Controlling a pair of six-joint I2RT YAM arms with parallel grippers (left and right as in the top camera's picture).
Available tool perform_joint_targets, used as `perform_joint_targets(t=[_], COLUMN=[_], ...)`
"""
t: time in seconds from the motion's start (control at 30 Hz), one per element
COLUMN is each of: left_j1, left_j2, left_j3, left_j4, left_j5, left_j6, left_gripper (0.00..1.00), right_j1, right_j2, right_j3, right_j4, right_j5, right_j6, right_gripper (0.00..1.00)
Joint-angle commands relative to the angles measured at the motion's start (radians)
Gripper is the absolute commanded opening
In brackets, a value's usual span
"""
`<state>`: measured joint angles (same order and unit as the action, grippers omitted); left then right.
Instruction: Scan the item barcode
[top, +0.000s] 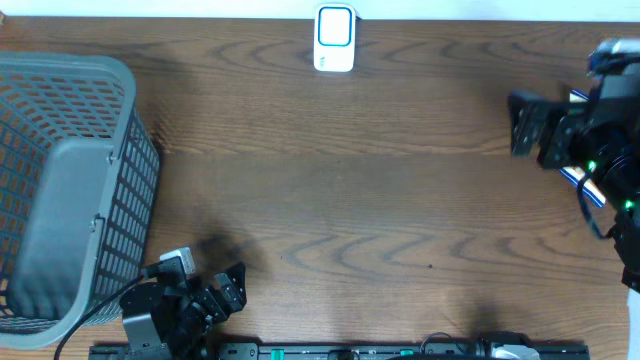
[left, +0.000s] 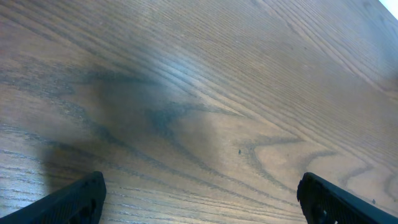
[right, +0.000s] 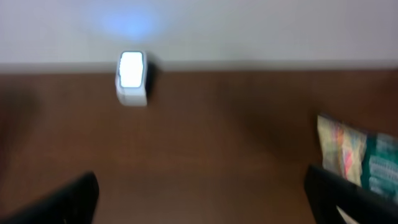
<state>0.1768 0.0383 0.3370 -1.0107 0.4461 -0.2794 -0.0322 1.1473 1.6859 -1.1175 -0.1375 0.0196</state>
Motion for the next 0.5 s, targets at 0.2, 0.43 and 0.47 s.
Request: perform_joint_targets(t=[0.2, 0.43, 0.47], left_j1=[0.003, 0.003, 0.003], left_j2=[-0.002, -0.002, -0.002], left_j3=[-0.006, -0.006, -0.006], left_j4=[-0.039, -0.039, -0.039], left_j5=[0.01, 0.01, 0.01], left_j6=[0.017, 0.017, 0.017], left_gripper=[0.98, 0.98, 0.98], right_j1=[0.006, 0.014, 0.018], right_j2=[0.005, -0.008, -0.018], right_j3=[0.005, -0.037, -0.053], right_j4=[-0.201, -0.15, -0.132], right_j5=[0.057, 0.011, 0.011], right_j6=[-0.062, -0.058, -0.058], right_gripper=[0.99, 0.99, 0.99])
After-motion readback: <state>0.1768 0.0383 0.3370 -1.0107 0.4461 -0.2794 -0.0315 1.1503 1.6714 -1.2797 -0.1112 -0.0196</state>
